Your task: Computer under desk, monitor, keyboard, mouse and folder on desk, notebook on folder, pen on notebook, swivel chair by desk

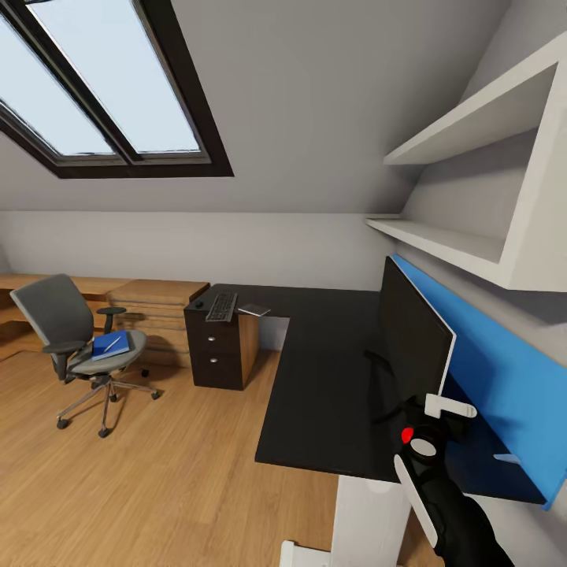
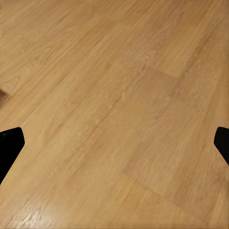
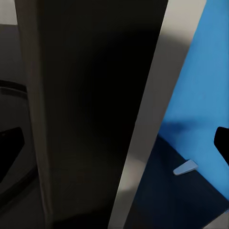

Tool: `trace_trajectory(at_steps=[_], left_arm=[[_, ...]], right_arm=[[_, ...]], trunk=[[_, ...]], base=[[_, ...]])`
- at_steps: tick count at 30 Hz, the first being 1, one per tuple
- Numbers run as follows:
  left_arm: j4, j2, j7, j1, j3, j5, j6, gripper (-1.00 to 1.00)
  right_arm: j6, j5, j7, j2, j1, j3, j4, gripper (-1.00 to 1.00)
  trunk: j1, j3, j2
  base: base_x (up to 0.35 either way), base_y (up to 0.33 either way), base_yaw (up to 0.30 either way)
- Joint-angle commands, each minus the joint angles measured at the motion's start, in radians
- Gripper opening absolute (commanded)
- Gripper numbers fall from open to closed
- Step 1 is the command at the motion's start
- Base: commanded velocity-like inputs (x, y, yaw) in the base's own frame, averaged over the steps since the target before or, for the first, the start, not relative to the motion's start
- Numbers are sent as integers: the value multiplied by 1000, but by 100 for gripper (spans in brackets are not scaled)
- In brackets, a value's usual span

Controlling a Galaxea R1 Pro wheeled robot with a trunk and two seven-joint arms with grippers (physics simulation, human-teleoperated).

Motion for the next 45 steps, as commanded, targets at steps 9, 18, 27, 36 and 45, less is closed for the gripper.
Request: trace_trajectory(at_steps=[9,18,27,36,45], left_arm=[[-2,0,1,1,-2,4,-1,100],[-2,-1,1,1,-3,4,-1,100],[-2,0,1,1,-3,4,-1,100],[-2,0,2,0,-2,4,-1,100],[-2,0,2,1,-2,4,-1,100]], right_arm=[[7,-6,-8,-1,-1,2,-3,100],[7,-6,-8,-1,-1,2,-3,100],[7,-6,-8,-1,-1,1,-4,100],[6,-1,-9,-1,-1,2,-4,100],[5,-1,-9,-1,-1,4,-4,100]], trunk=[[0,-1,-1],[0,-1,-1],[0,-1,-1],[0,-1,-1],[0,-1,-1]], base=[[0,-14,0],[0,-117,0],[0,-113,0],[-143,-5,0],[-329,56,0]])
